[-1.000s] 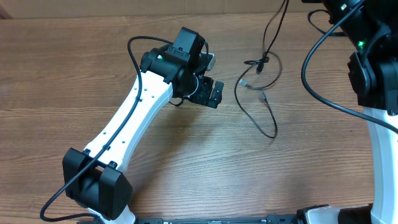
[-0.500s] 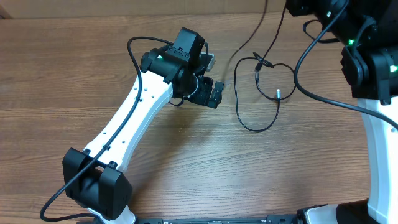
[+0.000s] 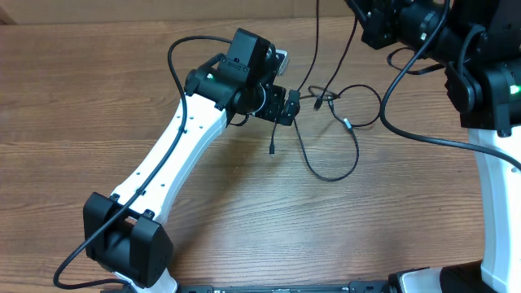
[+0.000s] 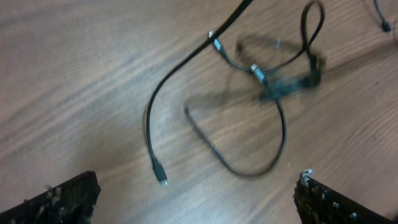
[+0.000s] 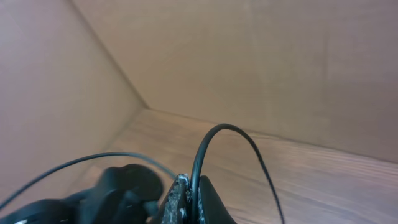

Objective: Untangle cables

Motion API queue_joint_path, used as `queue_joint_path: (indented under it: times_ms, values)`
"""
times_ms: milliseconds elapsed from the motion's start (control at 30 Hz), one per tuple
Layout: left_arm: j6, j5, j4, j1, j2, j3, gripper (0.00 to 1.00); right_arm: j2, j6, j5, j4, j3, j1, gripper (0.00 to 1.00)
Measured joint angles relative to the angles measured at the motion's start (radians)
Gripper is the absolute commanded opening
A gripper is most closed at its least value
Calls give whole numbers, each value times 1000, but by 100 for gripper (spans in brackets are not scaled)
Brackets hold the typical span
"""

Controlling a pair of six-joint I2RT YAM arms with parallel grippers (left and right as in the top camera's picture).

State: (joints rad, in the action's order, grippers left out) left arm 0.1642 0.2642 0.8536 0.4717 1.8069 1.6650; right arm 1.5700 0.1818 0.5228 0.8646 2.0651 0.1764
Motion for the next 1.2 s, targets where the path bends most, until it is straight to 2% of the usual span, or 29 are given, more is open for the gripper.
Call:
queue_joint_path:
  times_ms: [300,467,633,1200]
  values:
    - [-11,2,-137,0,0,-75,98,-4,134,121,-71,0,0,4]
    - [-12,40,-194,0,0,-177,92,-10,198,143,-138,0,0,4]
    - [-12,78,-232,0,0,-236,95,-13,252,151,-158,0,0,4]
    - [-12,217,-279,0,-2,-238,97,-13,270,69,-150,0,0,4]
